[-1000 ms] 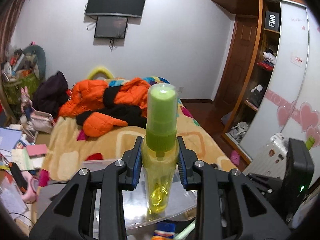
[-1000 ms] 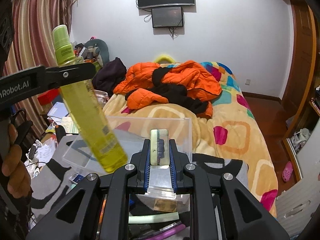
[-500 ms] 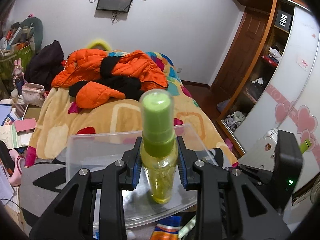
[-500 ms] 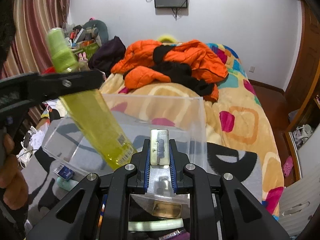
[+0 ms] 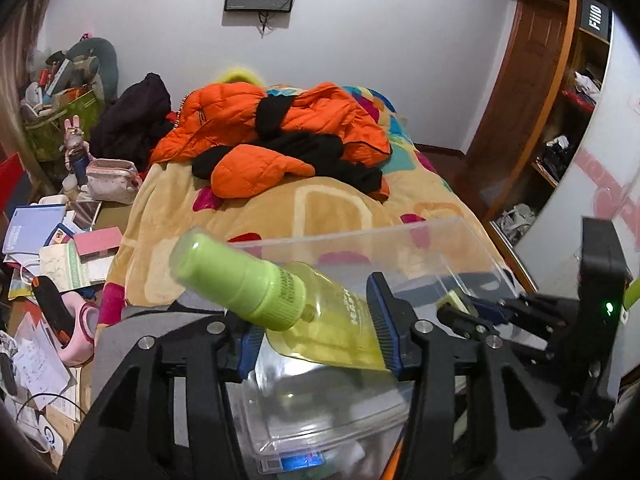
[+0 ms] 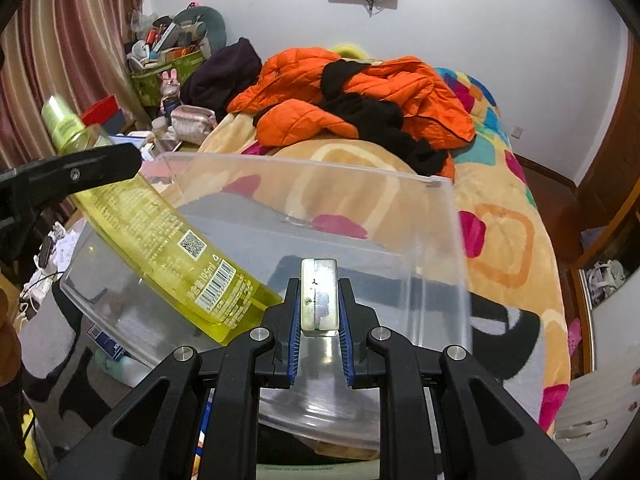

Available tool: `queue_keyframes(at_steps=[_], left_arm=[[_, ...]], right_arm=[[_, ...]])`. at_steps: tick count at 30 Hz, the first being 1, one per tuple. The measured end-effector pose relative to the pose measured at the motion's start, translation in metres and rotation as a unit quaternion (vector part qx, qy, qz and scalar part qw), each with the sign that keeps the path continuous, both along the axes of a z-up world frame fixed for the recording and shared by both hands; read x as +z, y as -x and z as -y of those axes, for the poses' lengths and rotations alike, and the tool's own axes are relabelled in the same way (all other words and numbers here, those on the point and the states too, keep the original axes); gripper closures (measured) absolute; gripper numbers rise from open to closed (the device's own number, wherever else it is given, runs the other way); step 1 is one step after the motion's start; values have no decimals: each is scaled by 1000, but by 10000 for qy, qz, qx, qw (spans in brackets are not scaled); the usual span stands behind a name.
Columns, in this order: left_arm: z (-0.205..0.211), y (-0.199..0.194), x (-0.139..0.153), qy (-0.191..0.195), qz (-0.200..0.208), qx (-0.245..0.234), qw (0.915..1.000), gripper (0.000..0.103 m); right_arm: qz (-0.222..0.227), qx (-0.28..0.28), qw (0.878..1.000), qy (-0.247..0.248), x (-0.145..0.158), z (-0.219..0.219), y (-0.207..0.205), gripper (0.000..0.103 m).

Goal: Organize objects
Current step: 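Lower the yellow spray bottle into the clear box and open the left tool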

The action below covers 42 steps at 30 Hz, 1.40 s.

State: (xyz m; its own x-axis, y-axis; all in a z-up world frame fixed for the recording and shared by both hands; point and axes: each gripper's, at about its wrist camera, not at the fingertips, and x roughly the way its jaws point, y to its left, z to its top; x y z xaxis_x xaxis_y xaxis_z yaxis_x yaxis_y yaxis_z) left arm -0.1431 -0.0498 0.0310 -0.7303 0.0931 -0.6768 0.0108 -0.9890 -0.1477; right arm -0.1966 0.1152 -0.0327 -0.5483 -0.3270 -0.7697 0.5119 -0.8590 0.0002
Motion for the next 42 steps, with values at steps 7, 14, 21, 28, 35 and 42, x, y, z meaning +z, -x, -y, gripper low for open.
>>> queue_keyframes(at_steps=[7, 14, 21, 28, 35, 42], left_arm=[[-3, -9, -4, 218, -37, -14, 9998, 47], [11, -14, -9, 227, 84, 130, 9996, 43], [18, -23, -12, 295, 178, 121, 9993, 34], [11, -31, -17, 490, 324, -6, 9983, 25], [11, -42, -23, 505, 519, -140, 9973, 22], [10, -51, -27, 646, 628, -129, 9959, 21]], right_arm=[[136, 89, 9998, -107, -8, 10, 2, 88], [169, 139, 9996, -169, -11, 12, 5, 88], [270, 174, 9995, -70, -10, 14, 4, 83], [138, 234, 9996, 29, -1, 7, -10, 64], [80, 275, 9994, 198, 9, -9, -29, 56], [5, 198, 9989, 427, 22, -30, -48, 49]])
